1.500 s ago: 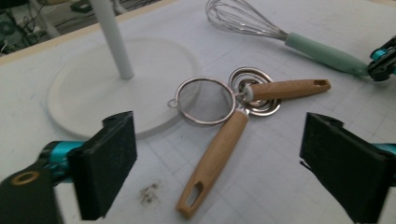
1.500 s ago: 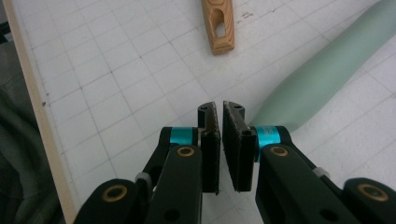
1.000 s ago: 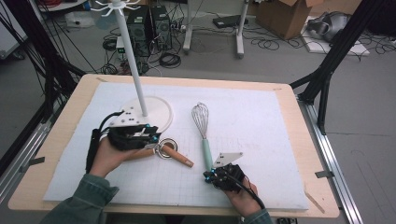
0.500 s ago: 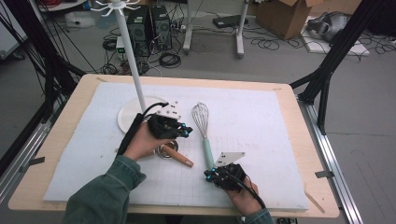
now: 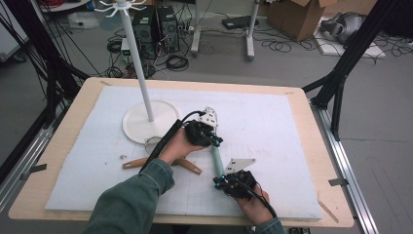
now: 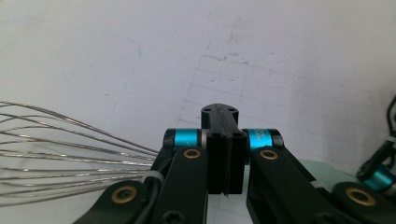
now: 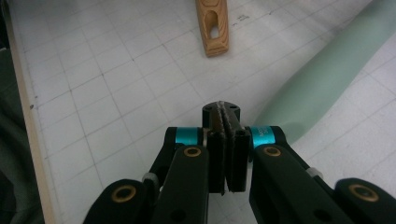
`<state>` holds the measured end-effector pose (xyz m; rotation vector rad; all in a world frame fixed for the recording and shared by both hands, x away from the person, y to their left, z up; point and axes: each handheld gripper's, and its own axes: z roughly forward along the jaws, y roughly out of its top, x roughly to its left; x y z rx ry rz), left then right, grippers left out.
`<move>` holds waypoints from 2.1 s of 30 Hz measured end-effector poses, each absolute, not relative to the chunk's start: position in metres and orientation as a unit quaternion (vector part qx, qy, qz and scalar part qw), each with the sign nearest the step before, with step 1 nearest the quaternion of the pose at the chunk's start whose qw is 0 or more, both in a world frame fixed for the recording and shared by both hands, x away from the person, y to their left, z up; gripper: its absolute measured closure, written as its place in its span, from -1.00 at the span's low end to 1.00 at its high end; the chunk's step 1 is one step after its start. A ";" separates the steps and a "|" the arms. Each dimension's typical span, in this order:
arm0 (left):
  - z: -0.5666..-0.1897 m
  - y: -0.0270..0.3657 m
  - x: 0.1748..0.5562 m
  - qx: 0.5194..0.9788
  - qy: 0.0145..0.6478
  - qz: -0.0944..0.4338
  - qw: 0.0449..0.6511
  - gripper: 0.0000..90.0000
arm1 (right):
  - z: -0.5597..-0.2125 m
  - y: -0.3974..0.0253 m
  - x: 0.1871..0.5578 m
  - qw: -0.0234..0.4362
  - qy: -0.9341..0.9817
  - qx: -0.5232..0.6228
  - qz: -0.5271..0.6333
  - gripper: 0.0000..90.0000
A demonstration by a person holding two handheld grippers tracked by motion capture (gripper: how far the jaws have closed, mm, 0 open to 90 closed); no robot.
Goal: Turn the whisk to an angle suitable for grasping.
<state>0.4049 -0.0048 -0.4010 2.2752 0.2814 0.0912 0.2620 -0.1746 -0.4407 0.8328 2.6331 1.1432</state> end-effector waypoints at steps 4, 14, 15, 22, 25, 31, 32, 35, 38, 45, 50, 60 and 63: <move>-0.411 -0.010 0.410 0.910 0.117 0.032 0.397 1.00 | -0.441 -0.175 0.262 0.077 0.878 0.277 0.382 0.98; -0.417 -0.011 0.414 0.914 0.130 0.029 0.383 1.00 | -0.441 -0.179 0.263 0.080 0.879 0.280 0.379 0.98; -0.417 -0.011 0.414 0.915 0.131 0.029 0.381 1.00 | -0.441 -0.180 0.262 0.078 0.878 0.281 0.378 0.98; -0.417 -0.010 0.413 0.918 0.135 0.029 0.372 0.99 | -0.442 -0.192 0.264 0.088 0.873 0.300 0.374 0.98; -0.416 -0.009 0.413 0.920 0.133 0.025 0.367 1.00 | -0.442 -0.197 0.265 0.093 0.870 0.309 0.374 0.98; -0.417 -0.010 0.412 0.921 0.132 0.024 0.366 0.99 | -0.442 -0.206 0.269 0.101 0.866 0.319 0.372 0.98; -0.417 -0.010 0.412 0.921 0.129 0.024 0.366 0.99 | -0.441 -0.209 0.270 0.104 0.863 0.324 0.373 0.98; -0.417 -0.010 0.413 0.922 0.130 0.021 0.364 0.99 | -0.440 -0.215 0.273 0.108 0.860 0.330 0.373 0.98; -0.418 -0.010 0.412 0.922 0.131 0.021 0.364 0.99 | -0.440 -0.217 0.274 0.108 0.858 0.334 0.375 0.98; -0.408 -0.003 0.409 0.915 0.129 0.023 0.383 0.99 | -0.432 -0.216 0.271 0.099 0.856 0.325 0.389 0.82; -0.391 0.012 0.405 0.901 0.125 0.032 0.414 0.91 | -0.425 -0.221 0.272 0.093 0.850 0.328 0.402 0.58; -0.369 0.045 0.386 0.877 0.134 0.056 0.458 0.51 | -0.408 -0.229 0.291 0.093 0.841 0.330 0.419 0.04; -0.364 0.057 0.379 0.872 0.136 0.067 0.465 0.41 | -0.405 -0.228 0.296 0.089 0.836 0.335 0.426 -0.07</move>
